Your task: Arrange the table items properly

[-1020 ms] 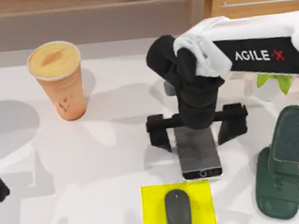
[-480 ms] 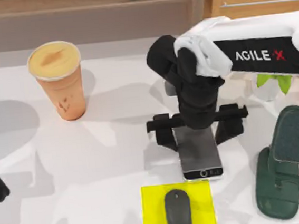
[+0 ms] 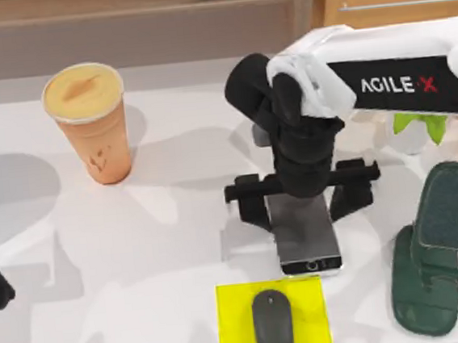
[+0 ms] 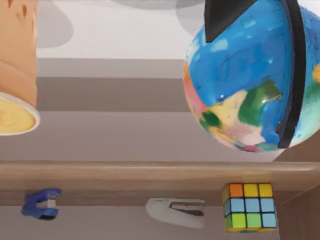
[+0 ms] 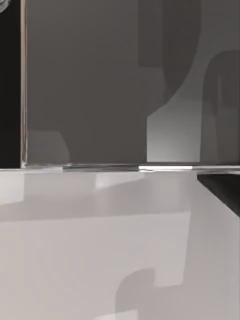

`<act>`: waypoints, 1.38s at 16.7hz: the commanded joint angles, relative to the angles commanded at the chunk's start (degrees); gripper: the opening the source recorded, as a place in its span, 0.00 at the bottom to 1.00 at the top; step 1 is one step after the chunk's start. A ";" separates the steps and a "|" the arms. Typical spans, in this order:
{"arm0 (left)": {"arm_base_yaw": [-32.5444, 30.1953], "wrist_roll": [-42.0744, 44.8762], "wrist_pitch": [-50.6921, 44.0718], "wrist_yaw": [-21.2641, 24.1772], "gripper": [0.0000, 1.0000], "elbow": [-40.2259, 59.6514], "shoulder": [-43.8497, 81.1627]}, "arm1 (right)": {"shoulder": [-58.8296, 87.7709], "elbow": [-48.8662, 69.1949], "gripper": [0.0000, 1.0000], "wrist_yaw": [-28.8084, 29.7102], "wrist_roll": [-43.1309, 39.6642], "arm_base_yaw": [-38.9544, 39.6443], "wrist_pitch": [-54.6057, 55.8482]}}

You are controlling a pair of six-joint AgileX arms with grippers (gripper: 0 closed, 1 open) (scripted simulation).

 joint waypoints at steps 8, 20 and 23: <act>0.00 0.00 0.00 0.00 1.00 0.00 0.00 | -1.36 1.23 0.00 0.26 -0.06 -0.06 -2.36; 0.00 0.00 0.00 0.00 1.00 0.00 0.00 | -6.47 0.87 0.00 5.15 4.63 3.07 -9.61; 0.00 0.00 0.00 0.00 1.00 0.00 0.00 | -10.55 -2.43 0.00 11.71 13.05 10.12 -13.48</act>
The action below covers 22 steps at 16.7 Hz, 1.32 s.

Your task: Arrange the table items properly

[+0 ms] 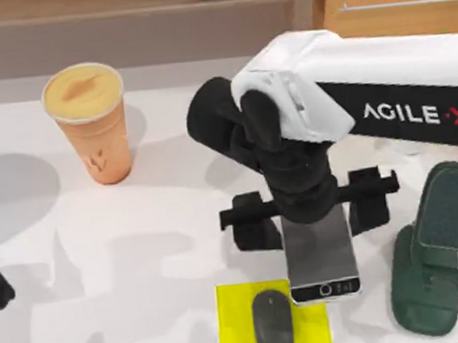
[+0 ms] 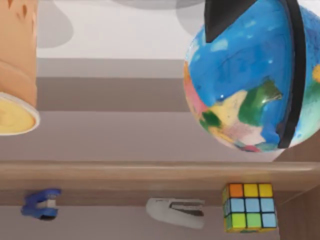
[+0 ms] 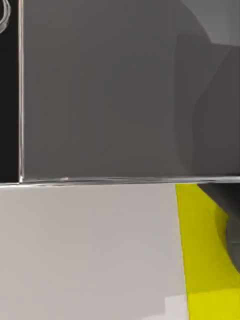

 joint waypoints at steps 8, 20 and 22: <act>0.00 0.00 0.00 0.00 1.00 0.00 0.00 | -22.91 -21.06 0.00 31.31 32.45 23.24 -5.70; 0.00 0.00 0.00 0.00 1.00 0.00 0.00 | -42.84 -40.81 0.00 54.32 51.69 31.55 -6.47; 0.00 0.00 0.00 0.00 1.00 0.00 0.00 | -42.62 -40.66 0.00 54.20 51.69 31.29 -6.43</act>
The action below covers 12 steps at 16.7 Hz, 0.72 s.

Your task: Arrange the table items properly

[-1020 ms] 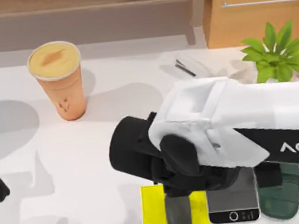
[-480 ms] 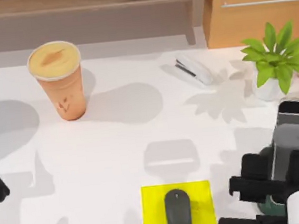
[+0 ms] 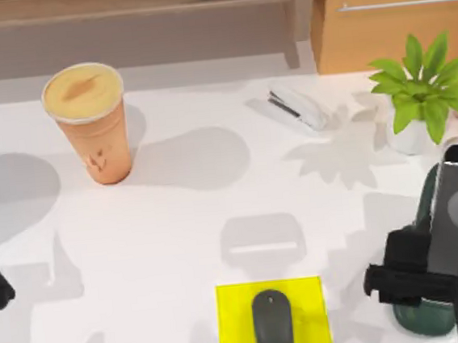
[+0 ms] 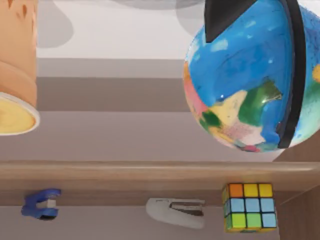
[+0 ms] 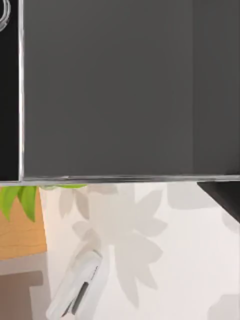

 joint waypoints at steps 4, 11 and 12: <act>0.00 0.00 0.00 0.00 1.00 0.00 0.00 | -3.43 -0.40 0.00 -0.54 -3.95 2.09 0.17; 0.00 0.00 0.00 0.00 1.00 0.00 0.00 | -10.34 -4.47 0.00 -1.07 -20.85 0.38 13.23; 0.00 0.00 0.00 0.00 1.00 0.00 0.00 | -10.59 -5.60 0.00 -1.02 -23.05 -1.10 16.12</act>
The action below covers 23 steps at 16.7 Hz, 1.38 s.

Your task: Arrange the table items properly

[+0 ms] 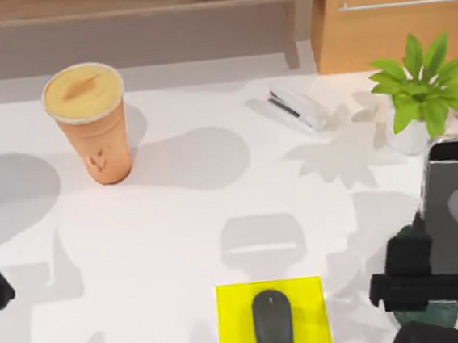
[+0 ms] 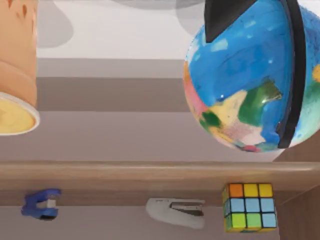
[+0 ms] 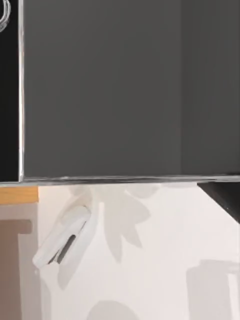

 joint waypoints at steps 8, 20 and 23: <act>0.00 0.00 0.00 0.00 1.00 0.00 0.00 | 3.89 -4.13 0.00 0.22 -8.11 -11.75 15.41; 0.00 0.00 0.00 0.00 1.00 0.00 0.00 | 3.97 -4.13 0.60 0.22 -8.12 -11.83 15.49; 0.00 0.00 0.00 0.00 1.00 0.00 0.00 | 3.97 -4.13 0.83 0.22 -8.12 -11.83 15.49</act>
